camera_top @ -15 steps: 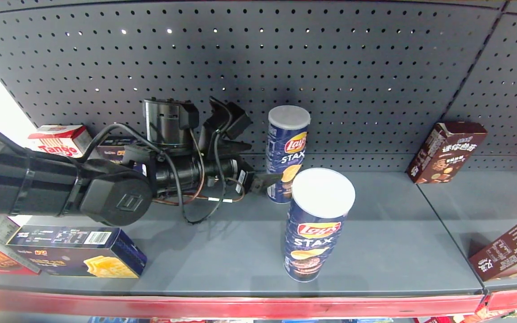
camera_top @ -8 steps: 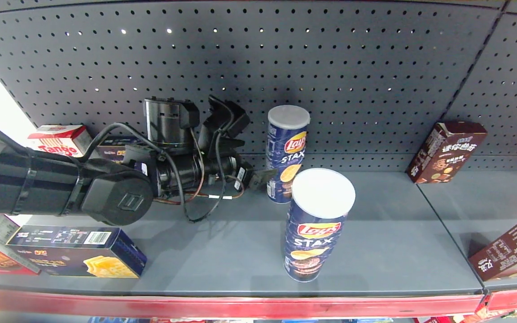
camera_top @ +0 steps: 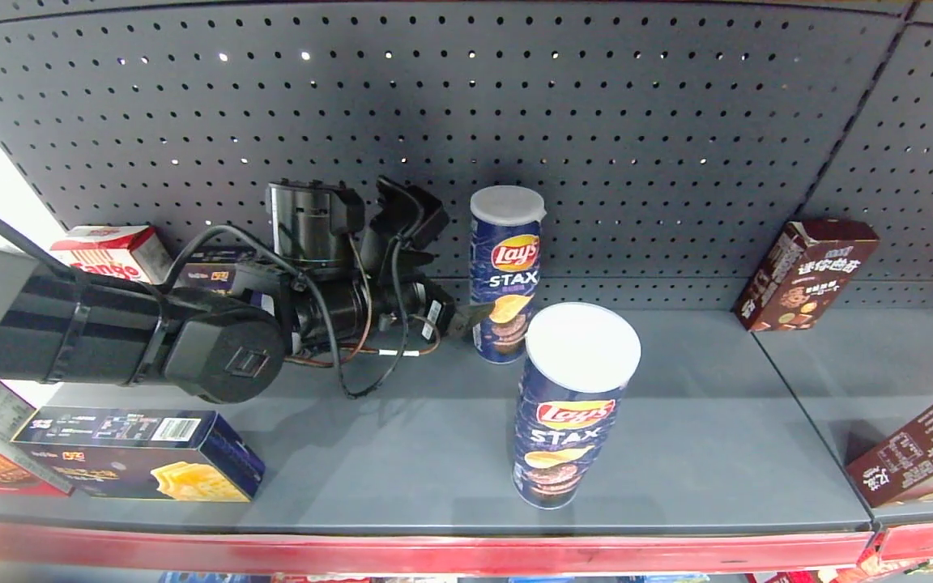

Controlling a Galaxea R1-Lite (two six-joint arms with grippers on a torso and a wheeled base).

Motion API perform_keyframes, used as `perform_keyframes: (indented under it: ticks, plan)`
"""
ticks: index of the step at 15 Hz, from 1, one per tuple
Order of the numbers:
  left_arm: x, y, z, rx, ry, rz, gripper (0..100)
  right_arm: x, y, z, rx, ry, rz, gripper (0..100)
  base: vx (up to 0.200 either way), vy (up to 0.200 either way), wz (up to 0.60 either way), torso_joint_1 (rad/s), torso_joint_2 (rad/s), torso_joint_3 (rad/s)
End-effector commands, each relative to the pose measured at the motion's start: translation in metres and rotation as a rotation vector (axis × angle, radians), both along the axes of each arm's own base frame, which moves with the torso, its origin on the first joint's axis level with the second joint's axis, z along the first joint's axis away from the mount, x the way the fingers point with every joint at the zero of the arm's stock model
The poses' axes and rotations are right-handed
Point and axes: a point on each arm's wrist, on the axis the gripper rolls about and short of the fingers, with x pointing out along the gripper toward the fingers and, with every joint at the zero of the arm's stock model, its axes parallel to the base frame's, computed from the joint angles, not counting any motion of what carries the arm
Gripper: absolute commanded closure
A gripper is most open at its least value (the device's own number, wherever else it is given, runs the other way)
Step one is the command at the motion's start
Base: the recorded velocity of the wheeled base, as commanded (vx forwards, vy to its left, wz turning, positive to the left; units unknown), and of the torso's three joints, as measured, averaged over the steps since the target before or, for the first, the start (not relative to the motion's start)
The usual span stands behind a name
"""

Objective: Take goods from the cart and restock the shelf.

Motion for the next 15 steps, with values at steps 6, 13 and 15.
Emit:
perform_keyframes:
  ticks: [6, 13, 15]
  plan:
    - [-0.015, 0.005, 0.009, 0.014, -0.021, 0.062, 0, 0.0, 0.0, 0.0, 0.0, 0.0, 0.001, 0, 0.0, 0.0, 0.0, 0.0, 0.0, 0.0]
    - [-0.032, 0.01, 0.012, 0.122, -0.106, 0.2, 0, 0.0, 0.0, 0.0, 0.0, 0.0, 0.001, 0, 0.0, 0.0, 0.0, 0.0, 0.0, 0.0]
    - [-0.025, 0.01, 0.006, 0.169, -0.114, 0.26, 0, 0.0, 0.0, 0.0, 0.0, 0.0, 0.001, 0, 0.0, 0.0, 0.0, 0.0, 0.0, 0.0]
